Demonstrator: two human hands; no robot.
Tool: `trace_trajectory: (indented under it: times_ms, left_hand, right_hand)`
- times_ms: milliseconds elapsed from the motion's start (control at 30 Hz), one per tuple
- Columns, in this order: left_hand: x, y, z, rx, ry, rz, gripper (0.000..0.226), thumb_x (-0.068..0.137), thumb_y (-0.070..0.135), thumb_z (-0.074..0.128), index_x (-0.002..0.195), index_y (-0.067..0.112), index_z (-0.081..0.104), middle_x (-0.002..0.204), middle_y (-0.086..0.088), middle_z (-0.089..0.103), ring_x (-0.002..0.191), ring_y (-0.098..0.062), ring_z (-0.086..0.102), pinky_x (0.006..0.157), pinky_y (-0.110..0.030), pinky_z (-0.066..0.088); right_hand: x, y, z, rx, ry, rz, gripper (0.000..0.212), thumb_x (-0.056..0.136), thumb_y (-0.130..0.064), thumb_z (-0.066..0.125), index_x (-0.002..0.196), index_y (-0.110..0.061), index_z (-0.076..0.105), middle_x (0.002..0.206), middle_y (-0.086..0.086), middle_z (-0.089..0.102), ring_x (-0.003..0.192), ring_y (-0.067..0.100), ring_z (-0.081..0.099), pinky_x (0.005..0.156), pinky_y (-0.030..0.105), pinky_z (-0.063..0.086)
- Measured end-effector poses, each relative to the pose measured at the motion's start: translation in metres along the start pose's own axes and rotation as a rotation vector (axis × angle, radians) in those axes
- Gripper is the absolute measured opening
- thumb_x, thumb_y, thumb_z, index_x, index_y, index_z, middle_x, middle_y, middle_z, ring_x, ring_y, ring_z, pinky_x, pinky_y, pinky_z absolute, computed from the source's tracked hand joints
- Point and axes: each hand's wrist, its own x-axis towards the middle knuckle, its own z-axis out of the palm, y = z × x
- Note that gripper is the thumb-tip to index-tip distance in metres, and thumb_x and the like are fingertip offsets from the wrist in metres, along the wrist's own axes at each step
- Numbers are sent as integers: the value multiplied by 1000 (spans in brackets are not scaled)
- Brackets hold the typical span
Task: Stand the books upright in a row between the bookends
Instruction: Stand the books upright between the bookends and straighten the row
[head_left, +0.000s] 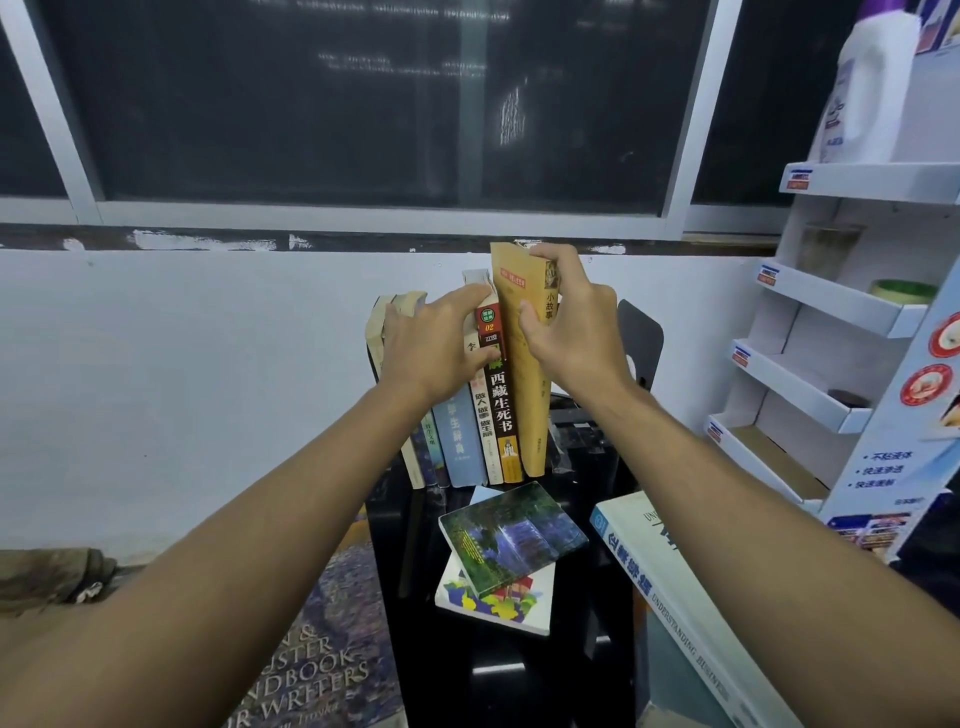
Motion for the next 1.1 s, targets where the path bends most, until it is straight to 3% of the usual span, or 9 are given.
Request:
trace_trajectory:
  times_ms: [67, 167, 300, 467, 667, 833, 1100]
  left_hand:
    - [-1, 1, 0, -5, 2, 0, 68, 87, 52, 72, 146, 40, 42, 144, 13, 57, 138, -26, 48, 116, -66, 22]
    - [-2, 1, -1, -14, 5, 2, 67, 87, 52, 72, 146, 39, 42, 142, 14, 58, 136, -24, 50, 116, -65, 23]
    - [-1, 0, -1, -31, 1, -2, 67, 85, 51, 74, 144, 40, 44, 140, 13, 60, 134, -26, 51, 114, -62, 28]
    - [-2, 0, -3, -86, 21, 2, 63, 82, 46, 80, 137, 37, 52, 131, 11, 66, 127, -25, 57, 109, -61, 38]
    - [-4, 2, -7, -120, 12, -13, 60, 82, 42, 81, 136, 34, 54, 124, 11, 69, 122, -23, 59, 106, -59, 42]
    - [-5, 3, -9, -130, 11, -14, 57, 82, 40, 82, 133, 32, 57, 122, 8, 70, 120, -26, 59, 104, -57, 43]
    - [-4, 1, -12, -192, -14, -30, 60, 80, 34, 85, 134, 27, 61, 121, 2, 72, 114, -27, 63, 99, -53, 49]
  right_hand:
    - [2, -1, -4, -14, 19, 2, 47, 94, -13, 68, 135, -23, 48, 97, -6, 66, 80, 8, 64, 70, 22, 56]
    - [10, -10, -13, -26, 75, -9, 49, 92, -13, 71, 135, -20, 49, 103, -3, 67, 83, 6, 61, 65, 8, 49]
    - [26, -32, -31, -9, 162, -126, 49, 91, -12, 73, 134, -14, 50, 115, 1, 69, 95, 7, 65, 78, 15, 57]
    - [47, -58, -50, 10, 249, -227, 50, 91, -11, 74, 134, -10, 50, 123, 2, 68, 107, 11, 67, 85, 4, 49]
    - [60, -73, -57, 33, 366, -309, 46, 91, -12, 72, 131, -5, 51, 116, 2, 69, 100, 8, 68, 88, 11, 53]
    - [63, -76, -56, 74, 447, -335, 44, 90, -12, 72, 128, -1, 53, 112, 0, 67, 95, 4, 66, 83, 6, 51]
    - [66, -73, -47, 87, 442, -316, 47, 88, -12, 74, 129, -3, 52, 111, 2, 69, 91, 5, 66, 82, 5, 51]
